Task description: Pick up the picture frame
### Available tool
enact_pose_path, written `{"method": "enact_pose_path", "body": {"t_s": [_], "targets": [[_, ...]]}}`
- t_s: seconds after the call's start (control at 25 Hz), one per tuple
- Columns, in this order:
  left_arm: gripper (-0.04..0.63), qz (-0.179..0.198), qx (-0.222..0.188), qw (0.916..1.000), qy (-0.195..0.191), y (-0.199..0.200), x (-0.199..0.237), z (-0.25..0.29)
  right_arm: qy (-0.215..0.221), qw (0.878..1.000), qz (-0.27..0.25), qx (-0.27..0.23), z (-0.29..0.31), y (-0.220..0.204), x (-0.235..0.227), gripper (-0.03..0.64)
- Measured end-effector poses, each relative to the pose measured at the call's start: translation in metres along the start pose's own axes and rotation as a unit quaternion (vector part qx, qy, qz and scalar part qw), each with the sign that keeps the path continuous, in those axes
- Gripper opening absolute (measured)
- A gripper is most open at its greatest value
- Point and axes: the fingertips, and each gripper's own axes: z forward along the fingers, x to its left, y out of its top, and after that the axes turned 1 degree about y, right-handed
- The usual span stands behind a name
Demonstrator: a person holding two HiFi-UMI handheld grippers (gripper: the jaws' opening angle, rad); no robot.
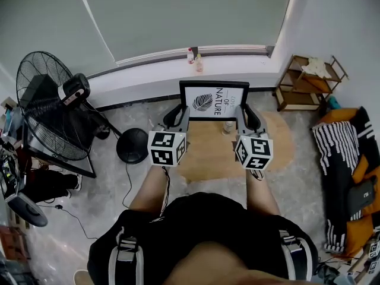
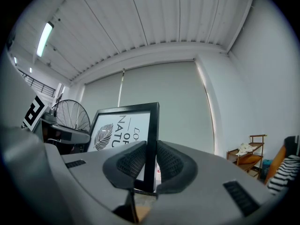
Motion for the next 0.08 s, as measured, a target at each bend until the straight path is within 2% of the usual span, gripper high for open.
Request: {"method": "enact_pose_path", "body": {"t_s": [0.08], "targets": [[0.092, -0.001, 0.001, 1.0, 0.0, -0.0001, 0.0004, 0.0001, 0.001, 1.0, 0.0, 0.001, 0.0012, 0.0001, 0.0012, 0.083]]}}
